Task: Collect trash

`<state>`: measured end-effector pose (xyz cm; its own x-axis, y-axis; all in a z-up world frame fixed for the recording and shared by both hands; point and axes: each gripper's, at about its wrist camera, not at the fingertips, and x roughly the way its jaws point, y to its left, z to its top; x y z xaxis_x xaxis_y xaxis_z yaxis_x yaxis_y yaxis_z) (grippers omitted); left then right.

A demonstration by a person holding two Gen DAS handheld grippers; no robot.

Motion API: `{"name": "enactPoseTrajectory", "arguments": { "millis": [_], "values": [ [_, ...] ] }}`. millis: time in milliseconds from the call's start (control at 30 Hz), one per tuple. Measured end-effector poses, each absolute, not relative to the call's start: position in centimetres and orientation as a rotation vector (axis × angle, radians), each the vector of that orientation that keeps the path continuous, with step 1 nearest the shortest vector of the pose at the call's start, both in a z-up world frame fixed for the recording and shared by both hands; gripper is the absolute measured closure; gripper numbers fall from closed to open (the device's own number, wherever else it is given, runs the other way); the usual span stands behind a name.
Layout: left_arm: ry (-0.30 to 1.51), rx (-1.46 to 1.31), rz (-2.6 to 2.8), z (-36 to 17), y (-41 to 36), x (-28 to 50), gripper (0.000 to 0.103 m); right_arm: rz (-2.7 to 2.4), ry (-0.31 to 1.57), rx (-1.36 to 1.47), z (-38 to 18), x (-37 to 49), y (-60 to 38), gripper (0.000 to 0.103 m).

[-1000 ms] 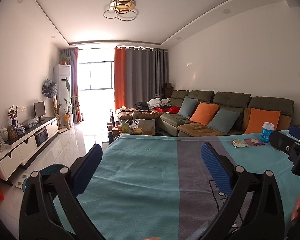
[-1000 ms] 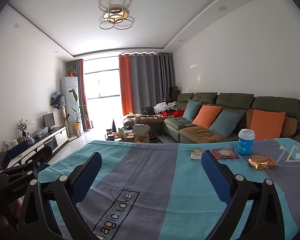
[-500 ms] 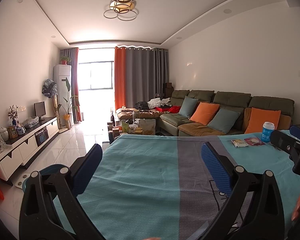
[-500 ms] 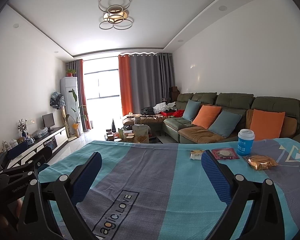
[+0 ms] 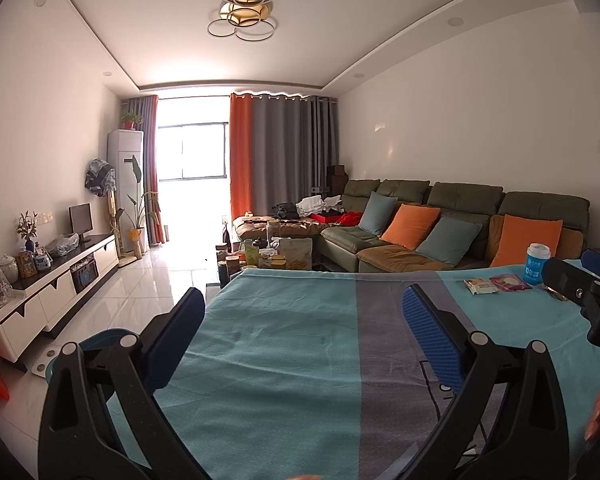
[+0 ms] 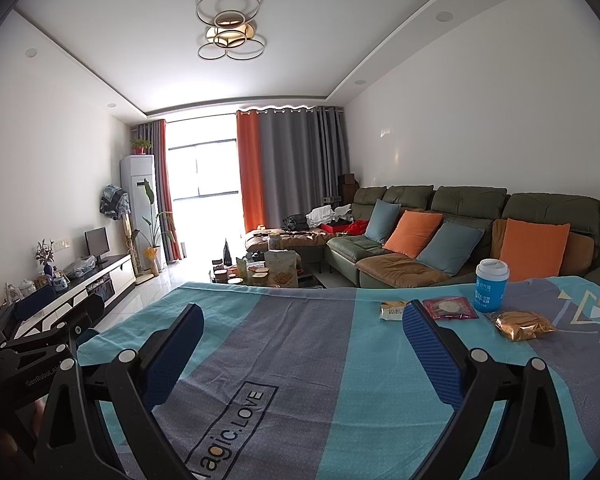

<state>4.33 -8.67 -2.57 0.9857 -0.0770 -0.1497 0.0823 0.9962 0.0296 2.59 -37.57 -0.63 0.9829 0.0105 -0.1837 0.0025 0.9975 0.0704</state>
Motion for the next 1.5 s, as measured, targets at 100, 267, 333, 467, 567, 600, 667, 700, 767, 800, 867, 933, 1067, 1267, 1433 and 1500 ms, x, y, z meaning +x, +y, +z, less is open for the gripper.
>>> {"name": "enactPoseTrajectory", "arguments": {
  "millis": [100,267,333,467,567,600,667,700,767,800,867,933,1067,1267,1433,1500],
  "values": [
    [0.148,0.035,-0.079,-2.6,-8.6,4.3,0.006,0.004,0.185,0.070,-0.6,2.6,-37.5,0.007],
    [0.150,0.035,-0.079,-2.6,-8.6,4.3,0.006,0.007,0.184,0.071,-0.6,2.6,-37.4,0.007],
    [0.151,0.035,-0.079,-2.6,-8.5,4.3,0.006,0.007,0.184,0.070,-0.6,2.6,-37.4,0.007],
    [0.153,0.035,-0.078,-2.6,-8.6,4.5,0.006,0.007,0.183,0.072,-0.6,2.6,-37.4,0.007],
    [0.154,0.035,-0.079,-2.6,-8.6,4.5,0.006,0.006,0.184,0.073,-0.6,2.6,-37.3,0.007],
    [0.154,0.036,-0.078,-2.6,-8.6,4.5,0.006,0.007,0.184,0.073,-0.6,2.6,-37.3,0.007],
    [0.153,0.036,-0.075,-2.6,-8.6,4.5,0.006,0.007,0.183,0.072,-0.6,2.6,-37.3,0.007],
    [0.154,0.037,-0.077,-2.6,-8.6,4.6,0.006,0.007,0.184,0.072,-0.6,2.6,-37.3,0.007],
    [0.158,0.037,-0.078,-2.7,-8.6,4.6,0.006,0.007,0.185,0.075,-0.5,2.5,-37.4,0.007],
    [0.160,0.039,-0.078,-2.8,-8.8,4.7,0.006,0.006,0.185,0.075,-0.5,2.5,-37.4,0.007],
    [0.160,0.041,-0.074,-2.8,-8.8,4.8,0.006,0.006,0.186,0.074,-0.5,2.5,-37.3,0.007],
    [0.161,0.039,-0.077,-2.8,-8.9,4.7,0.006,0.004,0.184,0.075,-0.6,2.5,-37.4,0.007],
    [0.166,0.041,-0.076,-2.9,-9.1,4.8,0.006,0.003,0.187,0.083,-0.6,2.5,-37.5,0.007],
    [0.184,0.053,-0.082,-3.1,-9.7,5.2,0.006,0.003,0.192,0.080,-0.6,2.6,-37.5,0.007],
    [0.377,0.046,-0.107,-3.8,-9.7,9.0,0.006,-0.021,0.220,0.083,-0.8,2.8,-38.8,0.007],
    [0.486,0.042,-0.113,-4.5,-9.7,11.6,0.006,-0.052,0.258,0.076,-0.9,3.2,-39.8,0.007]
  ]
}}
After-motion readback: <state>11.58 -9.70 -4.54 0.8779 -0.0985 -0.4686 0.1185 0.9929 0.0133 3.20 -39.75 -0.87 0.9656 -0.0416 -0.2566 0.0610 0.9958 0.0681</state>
